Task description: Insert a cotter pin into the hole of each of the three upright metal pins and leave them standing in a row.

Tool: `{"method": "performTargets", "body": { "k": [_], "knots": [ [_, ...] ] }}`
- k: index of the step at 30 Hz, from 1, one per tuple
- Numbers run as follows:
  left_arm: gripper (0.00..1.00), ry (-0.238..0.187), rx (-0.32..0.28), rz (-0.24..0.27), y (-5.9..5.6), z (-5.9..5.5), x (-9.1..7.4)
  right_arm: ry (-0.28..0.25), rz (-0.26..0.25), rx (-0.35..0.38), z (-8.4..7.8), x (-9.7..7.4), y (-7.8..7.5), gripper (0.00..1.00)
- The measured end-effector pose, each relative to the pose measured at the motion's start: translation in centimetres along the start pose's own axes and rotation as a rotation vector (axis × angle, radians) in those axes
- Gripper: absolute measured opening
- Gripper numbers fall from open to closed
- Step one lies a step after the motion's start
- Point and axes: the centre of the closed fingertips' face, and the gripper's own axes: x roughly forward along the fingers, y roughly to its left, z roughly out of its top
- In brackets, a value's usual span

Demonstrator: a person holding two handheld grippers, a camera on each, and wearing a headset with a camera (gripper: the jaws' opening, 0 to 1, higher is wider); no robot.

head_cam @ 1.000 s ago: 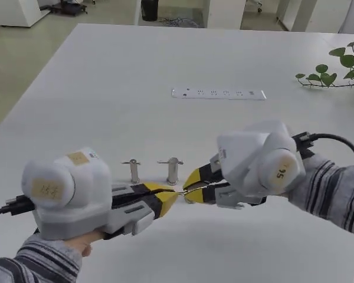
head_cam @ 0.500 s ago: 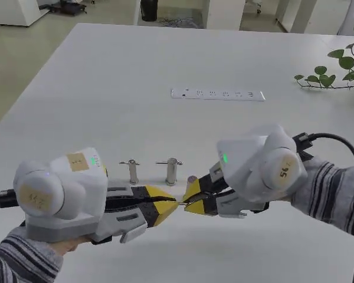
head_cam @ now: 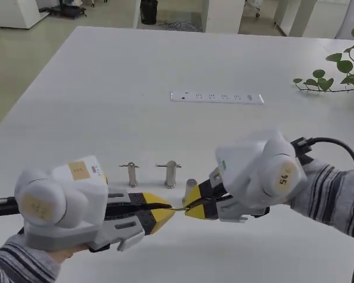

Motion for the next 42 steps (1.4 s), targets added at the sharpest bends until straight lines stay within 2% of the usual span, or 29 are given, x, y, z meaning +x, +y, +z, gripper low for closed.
{"method": "performTargets", "body": {
  "k": [2, 6, 9, 12, 20, 25, 27, 32, 42],
  "knots": [
    [0.02, 0.002, 0.002, 0.017, 0.2, -0.1, 0.0, 0.015, -0.011, -0.001, -0.3, -0.1, -0.2, 0.0],
    [0.1, -0.001, 0.019, 0.056, 0.7, -0.1, 0.1, 0.034, -0.022, 0.01, -0.9, -0.2, -0.5, 0.0],
    [0.12, 0.001, 0.04, 0.113, 1.4, -0.3, 0.3, 0.068, -0.046, 0.027, -1.8, -0.3, -0.9, 0.0],
    [0.16, 0.008, 0.048, 0.15, 1.8, -0.6, 0.5, 0.089, -0.064, 0.054, -2.6, -0.4, -1.3, 0.0],
    [0.19, 0.001, 0.006, 0.225, 2.6, -1.4, 1.6, 0.152, -0.1, 0.11, -5.0, -0.8, -2.2, 0.0],
    [0.21, -0.009, -0.031, 0.246, 3.0, -1.8, 2.4, 0.176, -0.112, 0.125, -6.1, -1.0, -2.7, 0.0],
    [0.23, -0.014, -0.051, 0.259, 3.2, -1.9, 2.8, 0.201, -0.121, 0.1, -6.8, -1.1, -3.1, 0.0],
    [0.26, -0.023, -0.085, 0.276, 3.6, -2.1, 3.6, 0.218, -0.125, 0.103, -7.7, -1.1, -3.6, 0.0],
    [0.27, -0.005, -0.134, 0.311, 4.9, -2.9, 5.4, 0.265, -0.126, 0.129, -9.7, -0.9, -4.4, 0.0]
  ]
}}
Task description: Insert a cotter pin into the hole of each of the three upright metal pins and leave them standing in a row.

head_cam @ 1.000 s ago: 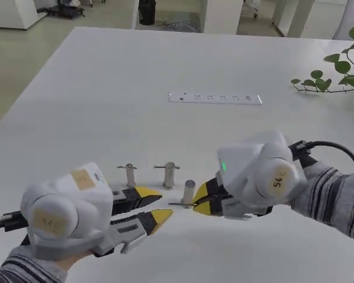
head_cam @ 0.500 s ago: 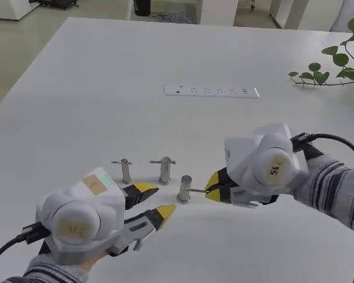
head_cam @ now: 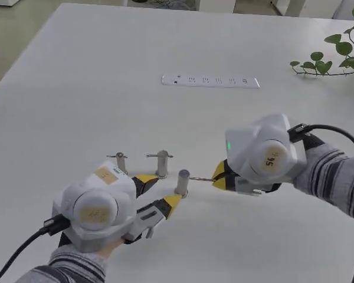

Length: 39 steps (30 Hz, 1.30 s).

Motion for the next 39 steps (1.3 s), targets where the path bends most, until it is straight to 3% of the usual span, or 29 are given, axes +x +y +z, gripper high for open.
{"method": "performTargets", "body": {
  "k": [20, 39],
  "knots": [
    [0.2, 0.05, -0.105, 0.002, -0.3, -1.5, 4.0, 0.009, 0.027, 0.022, -0.8, 1.0, -0.6, 0.0],
    [0.13, 0.04, -0.178, 0.019, -0.2, -1.5, 5.2, -0.025, 0.036, 0.005, 0.4, 0.8, -0.3, 0.0]
  ]
}}
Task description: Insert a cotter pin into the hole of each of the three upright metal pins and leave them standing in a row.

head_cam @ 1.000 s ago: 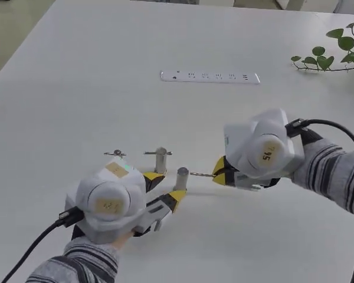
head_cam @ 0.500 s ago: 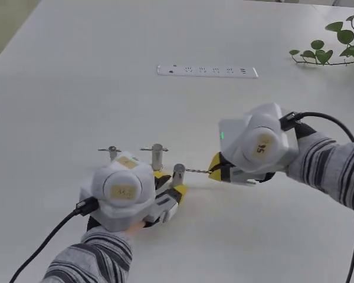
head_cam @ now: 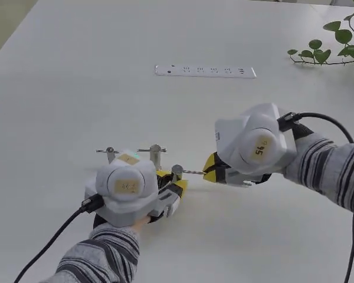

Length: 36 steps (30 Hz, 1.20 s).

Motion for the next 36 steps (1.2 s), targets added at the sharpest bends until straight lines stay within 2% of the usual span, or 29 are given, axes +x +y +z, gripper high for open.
{"method": "performTargets", "body": {
  "k": [10, 15, 36],
  "knots": [
    [0.11, 0.008, 0.03, 0.018, 0.0, -0.4, 0.0, -0.037, 0.004, 0.013, 0.8, -0.1, 0.1, 0.0],
    [0.1, 0.0, 0.073, 0.037, 0.0, -0.5, 0.0, -0.045, 0.002, 0.009, 1.4, 0.1, 0.1, 0.0],
    [0.11, -0.003, 0.001, 0.079, 0.3, -0.8, 0.4, -0.073, -0.009, 0.022, 2.8, 1.0, -0.5, 0.0]
  ]
}}
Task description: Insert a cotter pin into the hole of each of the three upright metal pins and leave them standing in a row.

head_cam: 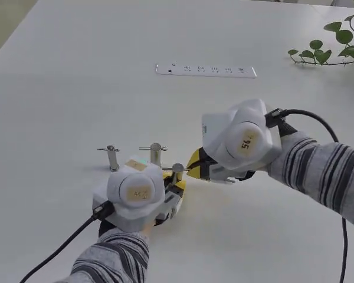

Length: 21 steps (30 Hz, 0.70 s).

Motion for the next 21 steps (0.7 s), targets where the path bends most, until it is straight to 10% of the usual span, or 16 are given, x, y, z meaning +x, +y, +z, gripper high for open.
{"method": "performTargets", "body": {
  "k": [21],
  "knots": [
    [0.11, 0.009, -0.011, 0.012, 0.11, -0.29, 0.15, -0.026, -0.027, 0.044, 0.29, -0.48, -0.1, 0.04]
  ]
}}
